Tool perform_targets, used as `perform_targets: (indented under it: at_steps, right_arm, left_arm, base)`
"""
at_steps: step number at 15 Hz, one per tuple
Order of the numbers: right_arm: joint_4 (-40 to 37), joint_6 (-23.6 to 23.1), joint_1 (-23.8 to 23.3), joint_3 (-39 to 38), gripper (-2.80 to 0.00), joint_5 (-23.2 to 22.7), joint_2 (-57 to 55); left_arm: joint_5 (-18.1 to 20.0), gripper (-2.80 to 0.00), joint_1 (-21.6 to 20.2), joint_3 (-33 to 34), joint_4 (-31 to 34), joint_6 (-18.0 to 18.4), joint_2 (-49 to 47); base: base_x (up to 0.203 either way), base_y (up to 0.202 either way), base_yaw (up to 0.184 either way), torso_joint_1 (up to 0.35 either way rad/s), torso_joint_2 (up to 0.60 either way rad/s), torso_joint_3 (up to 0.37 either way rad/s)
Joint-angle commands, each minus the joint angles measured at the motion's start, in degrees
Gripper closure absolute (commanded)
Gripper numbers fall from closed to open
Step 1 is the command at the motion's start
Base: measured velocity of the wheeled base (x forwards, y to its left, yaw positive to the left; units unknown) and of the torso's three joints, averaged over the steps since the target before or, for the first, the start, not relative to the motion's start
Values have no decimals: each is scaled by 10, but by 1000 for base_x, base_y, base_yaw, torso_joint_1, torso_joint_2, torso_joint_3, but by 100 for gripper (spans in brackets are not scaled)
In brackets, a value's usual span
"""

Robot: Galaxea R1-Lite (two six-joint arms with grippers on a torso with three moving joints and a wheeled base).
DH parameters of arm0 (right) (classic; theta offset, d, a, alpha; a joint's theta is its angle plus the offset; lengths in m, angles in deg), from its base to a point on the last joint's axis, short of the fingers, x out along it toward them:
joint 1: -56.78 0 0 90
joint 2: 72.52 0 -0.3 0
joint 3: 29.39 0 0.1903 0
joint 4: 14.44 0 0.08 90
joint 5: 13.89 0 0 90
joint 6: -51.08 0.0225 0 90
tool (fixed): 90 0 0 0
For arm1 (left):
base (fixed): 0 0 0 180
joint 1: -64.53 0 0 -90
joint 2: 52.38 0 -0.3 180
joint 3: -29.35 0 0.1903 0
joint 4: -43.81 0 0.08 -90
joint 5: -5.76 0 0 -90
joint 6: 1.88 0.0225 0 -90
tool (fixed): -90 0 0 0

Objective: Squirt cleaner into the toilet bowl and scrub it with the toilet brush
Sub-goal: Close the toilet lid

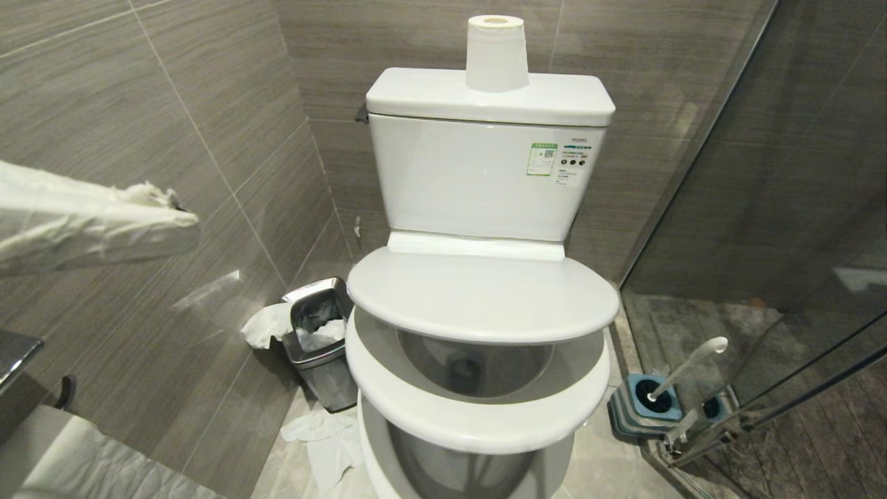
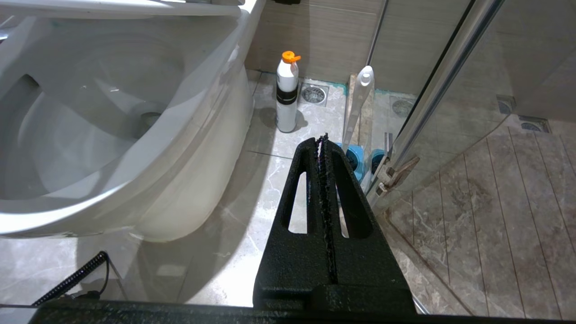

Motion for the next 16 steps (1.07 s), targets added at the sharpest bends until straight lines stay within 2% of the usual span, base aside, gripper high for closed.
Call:
perform_targets:
  at_steps: [1,2,4,5,7,9,12,16]
  right_arm:
    - [-1,0,0,0,0,0,0]
    - [0,0,0,0,0,0,0]
    - [0,0,0,0,0,0,0]
    - [0,0,0,0,0,0,0]
    - [0,0,0,0,0,0,0]
    - [0,0,1,-1,0,0,0]
    - [0,0,0,0,0,0,0]
    - [0,0,0,0,0,0,0]
  left_arm:
    - [8,0,-1,-8,-55,-17,-10]
    - [2,0,-5,-16,-97,-20,-33]
    - [-58,0,-10,-28,-149,-30,-77]
    - [-111,0,-11,-40,-158,-43,-102]
    - [-186,0,-7,-86,-163,-66,-154]
    - [-242,0,8,-136,-148,-74,-201]
    - [-284,0,46,-149,-67,-74,-222]
    - [-300,0,51,-124,6,-77,-223]
  base:
    - [0,0,0,0,0,0]
    - [0,0,0,0,0,0]
    - [0,0,0,0,0,0]
    - [0,0,0,0,0,0]
    - [0,0,0,0,0,0]
    - [0,0,0,0,0,0]
    - [0,0,0,0,0,0]
    - [0,0,0,0,0,0]
